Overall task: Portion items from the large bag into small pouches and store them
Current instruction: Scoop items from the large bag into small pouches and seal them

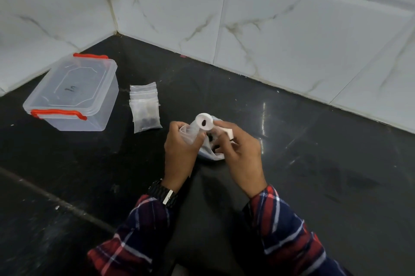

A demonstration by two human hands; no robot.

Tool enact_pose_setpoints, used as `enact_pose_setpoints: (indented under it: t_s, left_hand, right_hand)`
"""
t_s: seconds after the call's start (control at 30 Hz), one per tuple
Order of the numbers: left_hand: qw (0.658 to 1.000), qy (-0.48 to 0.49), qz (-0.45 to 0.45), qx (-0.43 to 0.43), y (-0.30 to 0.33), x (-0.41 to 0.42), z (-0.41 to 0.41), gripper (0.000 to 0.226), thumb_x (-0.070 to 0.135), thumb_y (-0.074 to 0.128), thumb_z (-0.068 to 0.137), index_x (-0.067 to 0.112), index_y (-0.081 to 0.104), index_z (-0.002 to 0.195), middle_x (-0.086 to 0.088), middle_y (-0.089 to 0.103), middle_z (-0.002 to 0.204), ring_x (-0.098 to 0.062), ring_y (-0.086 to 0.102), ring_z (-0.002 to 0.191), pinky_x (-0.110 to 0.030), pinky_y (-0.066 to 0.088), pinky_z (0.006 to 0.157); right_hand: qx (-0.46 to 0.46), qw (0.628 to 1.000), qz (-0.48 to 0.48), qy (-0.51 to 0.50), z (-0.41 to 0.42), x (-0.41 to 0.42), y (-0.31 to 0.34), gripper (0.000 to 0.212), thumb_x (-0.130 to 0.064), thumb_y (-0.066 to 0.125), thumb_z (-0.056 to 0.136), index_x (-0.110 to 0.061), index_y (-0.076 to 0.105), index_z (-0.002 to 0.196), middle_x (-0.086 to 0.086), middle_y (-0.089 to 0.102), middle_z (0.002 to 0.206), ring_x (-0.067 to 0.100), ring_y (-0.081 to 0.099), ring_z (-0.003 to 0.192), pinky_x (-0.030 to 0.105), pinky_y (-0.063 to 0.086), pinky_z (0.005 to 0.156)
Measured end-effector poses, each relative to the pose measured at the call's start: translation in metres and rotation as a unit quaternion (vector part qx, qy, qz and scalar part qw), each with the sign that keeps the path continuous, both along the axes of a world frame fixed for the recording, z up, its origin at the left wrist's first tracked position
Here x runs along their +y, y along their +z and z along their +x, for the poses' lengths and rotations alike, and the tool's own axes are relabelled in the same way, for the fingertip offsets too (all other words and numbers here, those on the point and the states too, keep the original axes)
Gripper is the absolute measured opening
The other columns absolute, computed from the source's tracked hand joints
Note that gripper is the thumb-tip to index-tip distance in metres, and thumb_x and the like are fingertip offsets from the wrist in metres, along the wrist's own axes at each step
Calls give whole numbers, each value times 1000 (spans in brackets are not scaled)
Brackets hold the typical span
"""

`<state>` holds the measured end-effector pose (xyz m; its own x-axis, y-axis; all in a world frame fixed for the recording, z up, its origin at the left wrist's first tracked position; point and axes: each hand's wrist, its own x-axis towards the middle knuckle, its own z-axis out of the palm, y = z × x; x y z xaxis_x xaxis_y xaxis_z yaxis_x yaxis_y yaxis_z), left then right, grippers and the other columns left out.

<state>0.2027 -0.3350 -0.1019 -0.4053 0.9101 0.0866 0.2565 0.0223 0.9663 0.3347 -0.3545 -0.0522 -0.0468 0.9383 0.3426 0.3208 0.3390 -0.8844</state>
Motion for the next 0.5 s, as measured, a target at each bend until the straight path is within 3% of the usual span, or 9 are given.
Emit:
enact_pose_setpoints:
  t_s: [0.17,0.3,0.5]
  left_hand:
    - [997,-5,-67,-28,-14,3,-3,57,50,75,73,20,41,107,-2,57,106,-18,61,97,-43,54,84]
    - [995,-31,-88,-37,-14,2,-1,56,41,77,75,20,38,109,0,56,105,-16,62,95,-43,57,81]
    - [993,-43,-98,-41,-5,1,1,43,27,72,81,13,39,106,-2,58,96,-15,61,82,-31,53,72]
  right_hand:
    - [-12,998,-42,-35,12,14,-4,19,-10,55,94,-25,67,92,-2,71,81,10,68,73,18,54,66]
    - [-72,995,-64,-30,19,23,-17,15,-10,55,94,-18,69,93,0,70,80,5,65,73,11,50,65]
    - [-137,989,-48,-16,19,26,-31,18,-13,54,95,-15,70,103,0,70,85,10,65,75,27,55,74]
